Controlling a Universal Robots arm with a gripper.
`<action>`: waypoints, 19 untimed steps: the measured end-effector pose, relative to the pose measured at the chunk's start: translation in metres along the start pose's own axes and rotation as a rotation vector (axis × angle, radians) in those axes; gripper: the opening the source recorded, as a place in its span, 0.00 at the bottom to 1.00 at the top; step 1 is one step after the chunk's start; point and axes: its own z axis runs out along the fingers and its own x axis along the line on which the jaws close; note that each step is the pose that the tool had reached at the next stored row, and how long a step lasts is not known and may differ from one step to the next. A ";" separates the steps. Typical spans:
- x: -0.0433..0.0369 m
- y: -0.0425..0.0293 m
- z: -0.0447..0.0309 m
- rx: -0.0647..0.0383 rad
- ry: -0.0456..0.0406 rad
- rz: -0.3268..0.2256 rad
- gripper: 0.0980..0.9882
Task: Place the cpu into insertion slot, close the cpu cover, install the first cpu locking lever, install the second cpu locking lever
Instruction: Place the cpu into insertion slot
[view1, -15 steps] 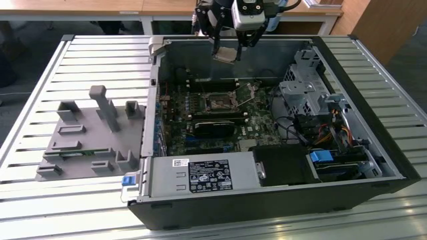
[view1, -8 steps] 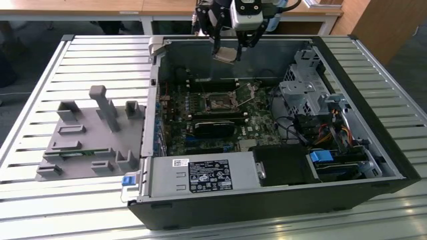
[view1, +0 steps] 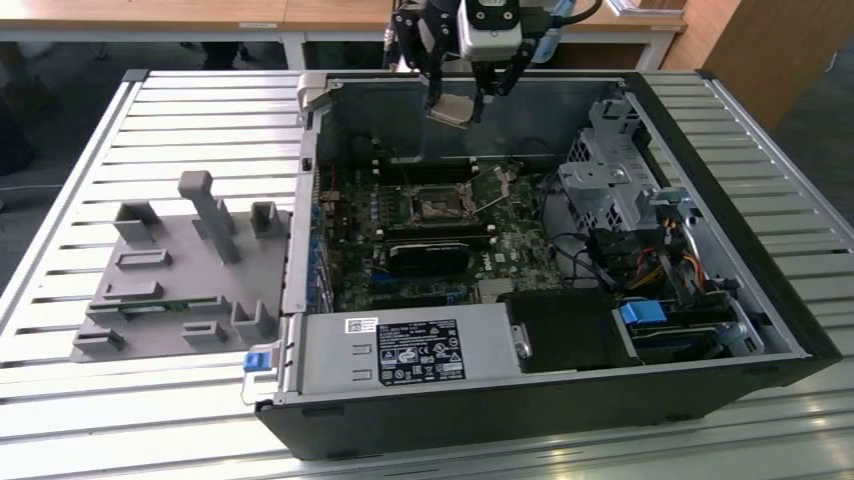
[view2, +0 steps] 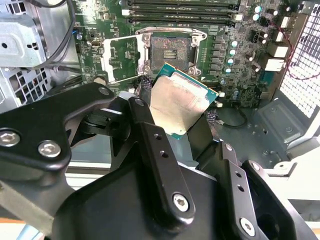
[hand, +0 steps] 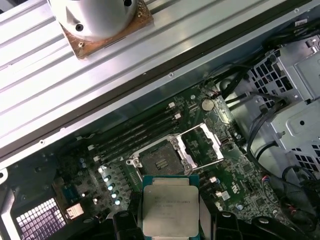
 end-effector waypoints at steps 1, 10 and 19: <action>0.0000 0.0000 0.0000 0.000 -0.0004 0.005 0.50; 0.0000 0.0000 0.0002 -0.001 -0.0043 0.048 0.50; 0.0000 0.0000 0.0004 -0.002 -0.0099 0.110 0.50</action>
